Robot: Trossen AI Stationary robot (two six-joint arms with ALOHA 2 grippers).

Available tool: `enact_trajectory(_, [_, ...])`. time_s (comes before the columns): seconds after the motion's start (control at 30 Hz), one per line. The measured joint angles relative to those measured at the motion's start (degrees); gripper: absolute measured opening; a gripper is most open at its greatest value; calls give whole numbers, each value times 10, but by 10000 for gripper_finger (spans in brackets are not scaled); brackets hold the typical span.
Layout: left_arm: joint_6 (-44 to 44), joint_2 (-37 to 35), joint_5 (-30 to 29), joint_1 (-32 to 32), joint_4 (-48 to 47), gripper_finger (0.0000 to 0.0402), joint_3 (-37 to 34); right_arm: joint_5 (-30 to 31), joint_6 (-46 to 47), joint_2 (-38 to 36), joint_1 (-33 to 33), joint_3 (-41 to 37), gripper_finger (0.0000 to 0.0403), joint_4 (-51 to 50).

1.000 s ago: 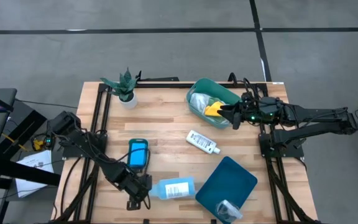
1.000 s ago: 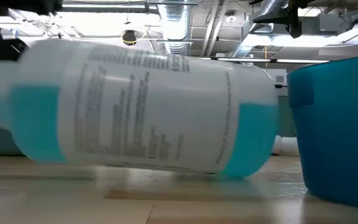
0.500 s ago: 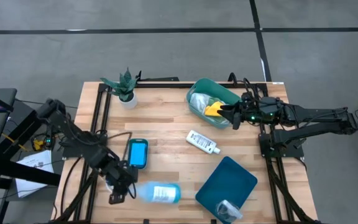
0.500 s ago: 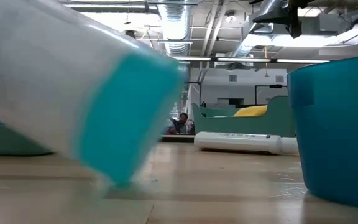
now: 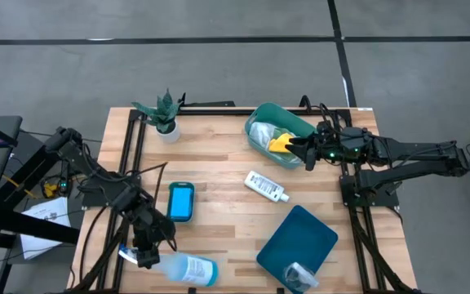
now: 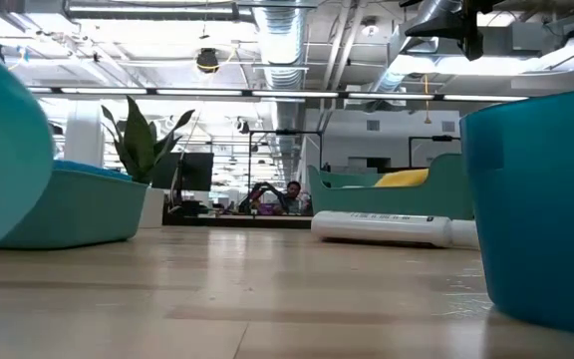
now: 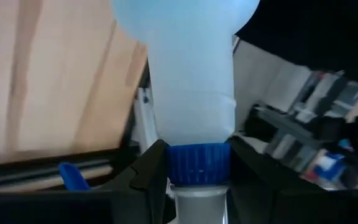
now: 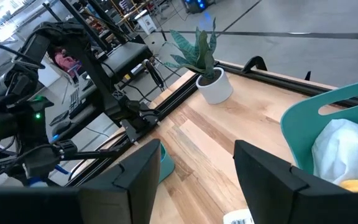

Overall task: Pick & Place Kitchen Items
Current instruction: Put the blue spray bottle into the blue bin

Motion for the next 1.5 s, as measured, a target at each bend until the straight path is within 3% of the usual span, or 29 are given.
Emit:
enact_trajectory(0.63, [-400,-124,-15,17,-27,129,0,0,-23,0,0,0,195,0])
enact_trajectory(0.87, [-480,-128,56,17,-11,129,0,2,-44,0,0,0,195,0])
enact_trajectory(1.23, [-614,-165,57,7,-51,129,0,2,-88,0,0,0,195,0])
enact_trajectory(1.5, [-629,-169,78,0,-124,129,0,2,-104,0,-1,0,195,0])
